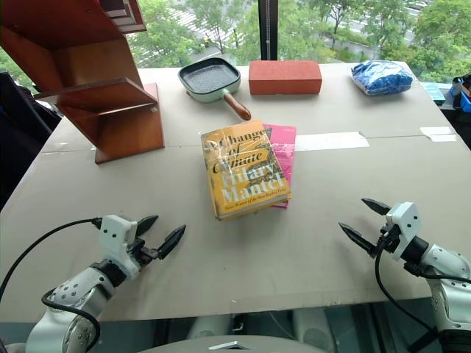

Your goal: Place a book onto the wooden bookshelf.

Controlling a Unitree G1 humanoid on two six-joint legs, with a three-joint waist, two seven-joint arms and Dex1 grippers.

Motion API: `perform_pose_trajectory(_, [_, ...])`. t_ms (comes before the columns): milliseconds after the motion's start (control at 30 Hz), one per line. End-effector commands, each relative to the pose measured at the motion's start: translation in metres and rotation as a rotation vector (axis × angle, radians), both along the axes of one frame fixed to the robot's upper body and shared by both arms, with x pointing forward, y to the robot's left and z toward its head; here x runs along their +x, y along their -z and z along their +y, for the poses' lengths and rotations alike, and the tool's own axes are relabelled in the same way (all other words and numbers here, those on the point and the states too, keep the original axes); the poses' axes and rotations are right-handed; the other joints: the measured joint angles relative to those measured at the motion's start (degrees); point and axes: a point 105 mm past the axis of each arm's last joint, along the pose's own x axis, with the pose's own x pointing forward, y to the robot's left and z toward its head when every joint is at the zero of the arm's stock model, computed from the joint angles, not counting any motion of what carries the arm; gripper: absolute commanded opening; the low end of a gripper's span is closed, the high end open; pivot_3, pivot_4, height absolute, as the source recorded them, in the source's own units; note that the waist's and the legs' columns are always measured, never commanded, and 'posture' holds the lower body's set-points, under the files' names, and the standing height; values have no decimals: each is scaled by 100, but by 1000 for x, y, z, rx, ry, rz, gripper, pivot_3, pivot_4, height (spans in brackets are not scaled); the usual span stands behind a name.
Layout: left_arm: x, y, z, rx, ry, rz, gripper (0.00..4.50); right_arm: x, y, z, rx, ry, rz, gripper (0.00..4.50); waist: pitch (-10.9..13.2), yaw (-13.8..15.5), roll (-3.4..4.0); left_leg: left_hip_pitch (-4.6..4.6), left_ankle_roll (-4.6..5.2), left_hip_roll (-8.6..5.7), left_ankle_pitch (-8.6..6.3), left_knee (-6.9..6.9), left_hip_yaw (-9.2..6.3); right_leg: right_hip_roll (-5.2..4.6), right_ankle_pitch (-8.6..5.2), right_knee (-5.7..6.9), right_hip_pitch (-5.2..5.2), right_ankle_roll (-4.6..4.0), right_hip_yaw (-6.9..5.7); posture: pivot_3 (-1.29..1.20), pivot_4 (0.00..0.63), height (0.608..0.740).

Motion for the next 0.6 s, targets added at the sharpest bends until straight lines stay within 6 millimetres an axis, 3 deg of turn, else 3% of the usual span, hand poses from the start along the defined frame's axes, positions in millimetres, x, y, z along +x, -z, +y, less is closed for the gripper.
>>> perform_pose_trajectory(33, [-3,-4,2,5,-8,-18,4460,4,-8,0,-20,-26,-31,4500,0,-4,-1,0,0,0,0,0,0,0,0,0,0,0,0,0,150,740])
perform_pose_trajectory(600, [-2,-5,1,-1,2,-33,4460,11,-10,2,-39,-24,12,4500,6,-2,-11,-1,0,-1,0,-1,0,1,0,0,0,-1,0,0,150,740])
